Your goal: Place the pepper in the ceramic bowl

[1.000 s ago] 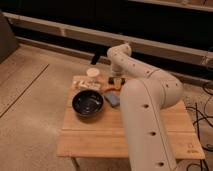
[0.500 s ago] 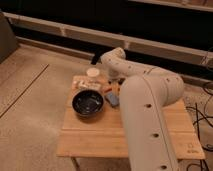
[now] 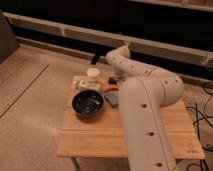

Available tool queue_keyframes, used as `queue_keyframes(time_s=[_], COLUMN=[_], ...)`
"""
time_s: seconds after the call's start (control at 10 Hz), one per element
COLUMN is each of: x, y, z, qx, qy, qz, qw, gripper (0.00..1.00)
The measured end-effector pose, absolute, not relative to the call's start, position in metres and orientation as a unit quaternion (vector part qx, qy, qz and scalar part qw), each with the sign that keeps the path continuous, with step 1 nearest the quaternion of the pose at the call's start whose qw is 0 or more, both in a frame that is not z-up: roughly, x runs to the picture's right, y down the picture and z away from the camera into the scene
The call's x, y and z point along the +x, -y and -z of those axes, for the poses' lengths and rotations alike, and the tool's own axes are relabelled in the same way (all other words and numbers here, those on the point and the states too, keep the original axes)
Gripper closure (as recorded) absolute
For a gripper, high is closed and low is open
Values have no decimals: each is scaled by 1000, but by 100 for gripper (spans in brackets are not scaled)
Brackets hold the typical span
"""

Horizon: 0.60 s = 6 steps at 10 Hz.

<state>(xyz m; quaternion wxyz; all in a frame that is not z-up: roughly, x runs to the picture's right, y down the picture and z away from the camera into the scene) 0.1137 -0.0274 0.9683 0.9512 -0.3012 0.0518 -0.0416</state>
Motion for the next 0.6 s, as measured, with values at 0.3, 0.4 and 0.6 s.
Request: queue_keyframes(time_s=[0.3,0.4,0.6], x=[107,104,102], y=[14,8,1], z=[-981,-985,-989], qx=[-323,-331,-340], qy=[-47,-44,-43], qz=[35,32,27], qw=[944,942,939], gripper=[35,35,35])
